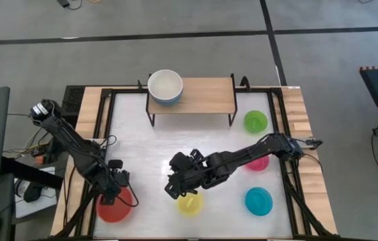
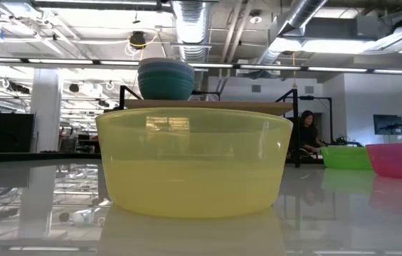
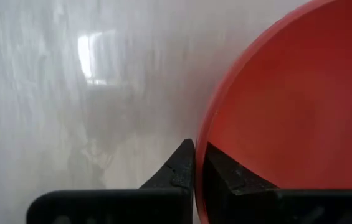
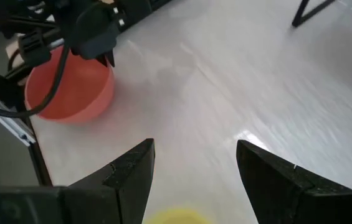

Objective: Place and stack bowls onto a shelf
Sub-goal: Stack the pink bowl on top of the gray bowl on the shelf

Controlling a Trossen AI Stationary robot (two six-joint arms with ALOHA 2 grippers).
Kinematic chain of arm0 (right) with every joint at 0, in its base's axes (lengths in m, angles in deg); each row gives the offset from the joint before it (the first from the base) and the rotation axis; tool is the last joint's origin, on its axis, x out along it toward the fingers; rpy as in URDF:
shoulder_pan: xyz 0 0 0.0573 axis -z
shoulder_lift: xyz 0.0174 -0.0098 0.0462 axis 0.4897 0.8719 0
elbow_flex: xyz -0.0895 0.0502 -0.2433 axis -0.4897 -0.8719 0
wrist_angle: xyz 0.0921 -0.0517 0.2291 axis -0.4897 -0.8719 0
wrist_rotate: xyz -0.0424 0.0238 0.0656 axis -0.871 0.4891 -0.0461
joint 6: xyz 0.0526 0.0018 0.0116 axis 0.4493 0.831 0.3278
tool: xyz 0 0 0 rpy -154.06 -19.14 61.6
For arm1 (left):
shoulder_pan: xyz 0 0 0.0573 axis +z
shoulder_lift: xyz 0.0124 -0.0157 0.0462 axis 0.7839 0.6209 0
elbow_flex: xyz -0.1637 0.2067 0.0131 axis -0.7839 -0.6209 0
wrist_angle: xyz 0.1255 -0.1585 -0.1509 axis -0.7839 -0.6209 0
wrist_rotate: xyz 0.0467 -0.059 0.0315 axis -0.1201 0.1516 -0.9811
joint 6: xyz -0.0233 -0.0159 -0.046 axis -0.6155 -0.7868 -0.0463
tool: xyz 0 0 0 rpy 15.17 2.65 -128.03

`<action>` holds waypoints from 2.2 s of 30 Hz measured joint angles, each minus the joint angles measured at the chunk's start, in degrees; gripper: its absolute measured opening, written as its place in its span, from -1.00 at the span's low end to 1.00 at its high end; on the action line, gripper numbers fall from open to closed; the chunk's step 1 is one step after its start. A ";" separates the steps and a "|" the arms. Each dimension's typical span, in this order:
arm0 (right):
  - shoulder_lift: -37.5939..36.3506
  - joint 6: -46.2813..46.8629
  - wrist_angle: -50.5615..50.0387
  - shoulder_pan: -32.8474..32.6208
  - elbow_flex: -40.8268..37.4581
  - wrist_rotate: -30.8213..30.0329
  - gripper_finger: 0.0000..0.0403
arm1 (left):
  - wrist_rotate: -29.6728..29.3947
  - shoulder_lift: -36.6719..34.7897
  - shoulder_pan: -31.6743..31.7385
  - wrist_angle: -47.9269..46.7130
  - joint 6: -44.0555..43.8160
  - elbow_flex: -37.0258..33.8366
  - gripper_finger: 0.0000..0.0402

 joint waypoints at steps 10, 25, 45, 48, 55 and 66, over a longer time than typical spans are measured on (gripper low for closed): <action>-5.18 2.94 -7.98 -1.40 0.04 -4.89 0.26 | -3.85 -0.09 10.54 -2.68 7.27 6.63 -1.00; -10.25 5.89 -27.98 -1.68 0.02 -9.94 0.26 | -7.17 -0.13 34.92 -4.10 19.83 26.53 -1.00; -23.37 -22.74 -29.37 9.96 -0.34 -10.32 0.26 | -12.56 15.51 73.02 -12.60 30.89 62.42 -1.00; -25.90 -25.82 -29.31 11.91 -2.03 -10.11 0.26 | -12.07 20.17 77.66 -17.04 32.36 69.12 -1.00; -34.46 -27.19 -29.34 17.99 -15.29 -8.17 0.26 | -9.75 29.01 84.92 -25.63 32.28 81.30 -1.00; -50.54 -21.63 -22.70 24.97 -43.07 -3.16 0.26 | -7.67 35.80 85.85 -31.98 31.79 82.79 -1.00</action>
